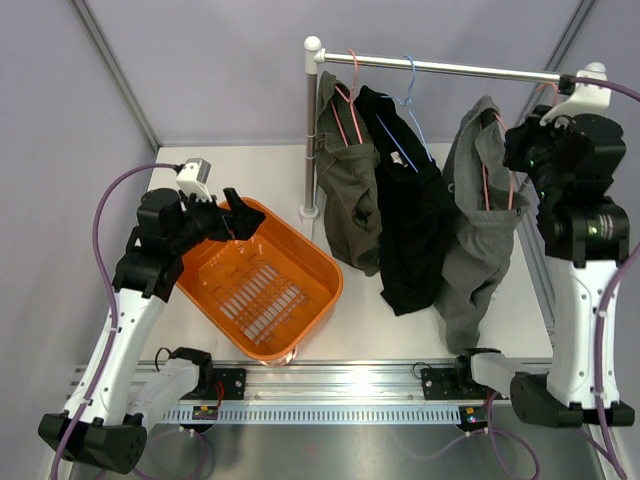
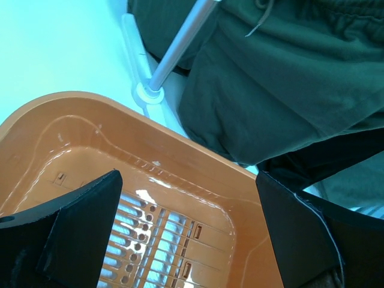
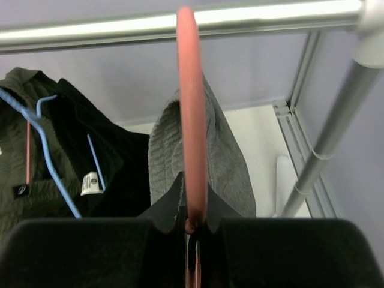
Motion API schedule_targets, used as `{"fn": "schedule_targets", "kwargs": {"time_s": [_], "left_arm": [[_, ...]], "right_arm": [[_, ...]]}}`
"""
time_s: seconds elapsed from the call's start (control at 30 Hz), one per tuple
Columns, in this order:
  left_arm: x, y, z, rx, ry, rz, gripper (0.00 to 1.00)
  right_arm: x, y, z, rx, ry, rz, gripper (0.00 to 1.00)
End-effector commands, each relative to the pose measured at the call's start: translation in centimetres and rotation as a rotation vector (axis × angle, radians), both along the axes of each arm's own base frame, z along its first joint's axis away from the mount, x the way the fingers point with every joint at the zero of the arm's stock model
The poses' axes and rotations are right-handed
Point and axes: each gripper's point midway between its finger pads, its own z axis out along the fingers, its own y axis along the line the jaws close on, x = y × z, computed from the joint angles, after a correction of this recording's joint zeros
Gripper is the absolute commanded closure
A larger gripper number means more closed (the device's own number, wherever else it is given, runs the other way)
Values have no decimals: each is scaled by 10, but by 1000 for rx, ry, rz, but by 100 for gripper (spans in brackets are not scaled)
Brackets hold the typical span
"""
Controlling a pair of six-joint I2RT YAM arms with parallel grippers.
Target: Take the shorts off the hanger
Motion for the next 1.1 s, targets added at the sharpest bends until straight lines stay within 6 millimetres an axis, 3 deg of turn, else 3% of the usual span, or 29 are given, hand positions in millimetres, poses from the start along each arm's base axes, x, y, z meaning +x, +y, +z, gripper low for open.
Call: {"fn": "schedule_targets", "kwargs": {"time_s": [0.0, 0.07, 0.1, 0.17, 0.2, 0.3, 0.43, 0.53, 0.63, 0.83, 0.93, 1.03, 1.07], "left_arm": [[-1, -17, 23, -51, -68, -89, 1], [-2, -23, 20, -53, -56, -117, 1], [-2, -24, 19, -54, -52, -122, 1], [-3, -28, 17, -51, -42, -137, 1], [-3, -30, 16, -50, -37, -144, 1], [-6, -34, 19, -46, -42, -158, 1], [-10, -40, 29, -40, -64, -184, 1], [-15, -46, 45, -44, -93, -205, 1], [-18, -51, 56, -39, -115, -217, 1], [-24, -57, 92, -55, -190, -218, 1], [-26, -60, 114, -79, -232, -223, 1], [-28, -63, 137, -100, -279, -223, 1], [-26, -64, 135, -98, -272, -222, 1]], "right_arm": [[-57, -6, 41, 49, -124, -41, 100], [-87, -1, 53, 68, -165, -10, 100], [-109, 2, 69, 74, -218, 8, 100], [-132, 12, 80, 95, -255, 66, 100], [-153, 14, 95, 102, -308, 83, 100], [-193, 29, 127, 126, -414, 176, 100], [-225, 55, 153, 145, -473, 334, 100], [-245, 95, 164, 182, -465, 576, 100], [-244, 119, 159, 217, -408, 734, 100], [-215, 134, 133, 277, -291, 828, 100], [-198, 137, 121, 298, -243, 844, 100], [-167, 141, 102, 331, -174, 853, 100], [-162, 142, 98, 340, -161, 857, 100]]}}
